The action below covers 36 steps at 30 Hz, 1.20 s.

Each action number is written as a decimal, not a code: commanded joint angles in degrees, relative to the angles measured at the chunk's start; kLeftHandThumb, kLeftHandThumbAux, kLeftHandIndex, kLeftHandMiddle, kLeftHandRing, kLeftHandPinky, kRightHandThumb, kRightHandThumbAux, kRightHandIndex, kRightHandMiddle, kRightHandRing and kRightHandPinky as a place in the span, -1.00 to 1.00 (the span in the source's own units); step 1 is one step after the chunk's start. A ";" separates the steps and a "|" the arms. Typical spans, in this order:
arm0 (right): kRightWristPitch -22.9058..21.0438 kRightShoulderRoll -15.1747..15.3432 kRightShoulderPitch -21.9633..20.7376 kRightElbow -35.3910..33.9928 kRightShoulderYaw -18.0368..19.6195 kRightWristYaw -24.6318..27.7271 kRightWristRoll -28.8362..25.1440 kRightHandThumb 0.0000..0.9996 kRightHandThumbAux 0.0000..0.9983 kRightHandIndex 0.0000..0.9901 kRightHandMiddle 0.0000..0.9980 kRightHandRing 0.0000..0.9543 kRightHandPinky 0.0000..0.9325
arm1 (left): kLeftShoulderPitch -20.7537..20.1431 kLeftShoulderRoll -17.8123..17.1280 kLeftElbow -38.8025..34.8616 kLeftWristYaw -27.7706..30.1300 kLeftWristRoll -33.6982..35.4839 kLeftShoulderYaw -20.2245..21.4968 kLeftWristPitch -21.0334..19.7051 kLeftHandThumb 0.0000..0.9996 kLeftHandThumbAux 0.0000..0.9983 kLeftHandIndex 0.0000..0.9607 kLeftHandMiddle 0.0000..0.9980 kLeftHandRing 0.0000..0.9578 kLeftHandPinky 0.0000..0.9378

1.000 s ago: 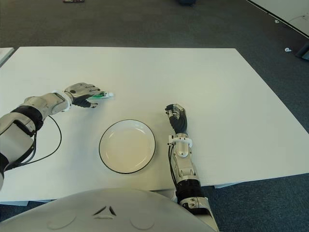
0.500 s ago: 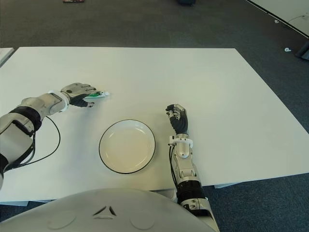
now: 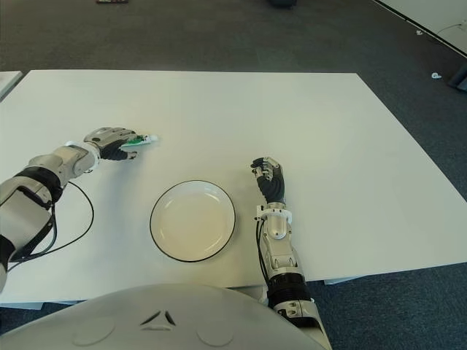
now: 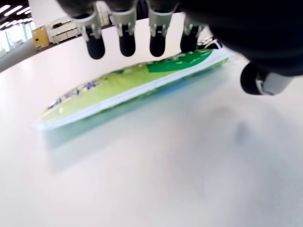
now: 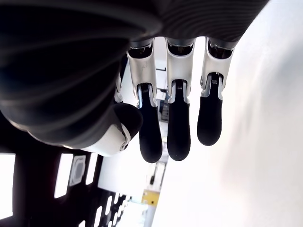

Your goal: Put the toothpaste on the table into the plate.

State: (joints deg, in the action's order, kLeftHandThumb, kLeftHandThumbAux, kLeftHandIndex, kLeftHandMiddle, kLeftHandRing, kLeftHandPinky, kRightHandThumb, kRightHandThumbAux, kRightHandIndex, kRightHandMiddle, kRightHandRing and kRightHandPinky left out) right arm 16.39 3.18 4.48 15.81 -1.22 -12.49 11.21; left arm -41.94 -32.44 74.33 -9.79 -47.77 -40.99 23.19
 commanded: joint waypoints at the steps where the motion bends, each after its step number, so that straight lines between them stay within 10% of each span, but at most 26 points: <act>1: -0.99 -0.19 0.48 -0.26 -0.10 0.20 0.22 0.42 0.46 -0.15 -0.03 0.00 0.04 | 1.50 0.94 0.48 2.55 0.97 1.03 -0.53 0.04 -0.46 -1.00 -1.00 -1.00 -0.98; 36: -0.68 -0.40 0.99 -0.40 -0.12 0.44 -0.07 0.42 0.46 -0.15 -0.03 -0.02 0.02 | 1.85 5.13 1.59 10.85 14.50 16.05 -12.54 0.28 -0.28 -1.00 -1.00 -0.98 -0.69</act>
State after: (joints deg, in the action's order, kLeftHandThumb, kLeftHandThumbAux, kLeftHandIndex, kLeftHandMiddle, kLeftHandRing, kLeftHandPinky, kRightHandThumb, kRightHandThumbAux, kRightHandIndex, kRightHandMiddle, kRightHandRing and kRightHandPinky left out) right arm 16.15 2.99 5.11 15.31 -1.26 -12.33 11.16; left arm -40.78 -28.11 75.15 -0.60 -34.41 -25.79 11.53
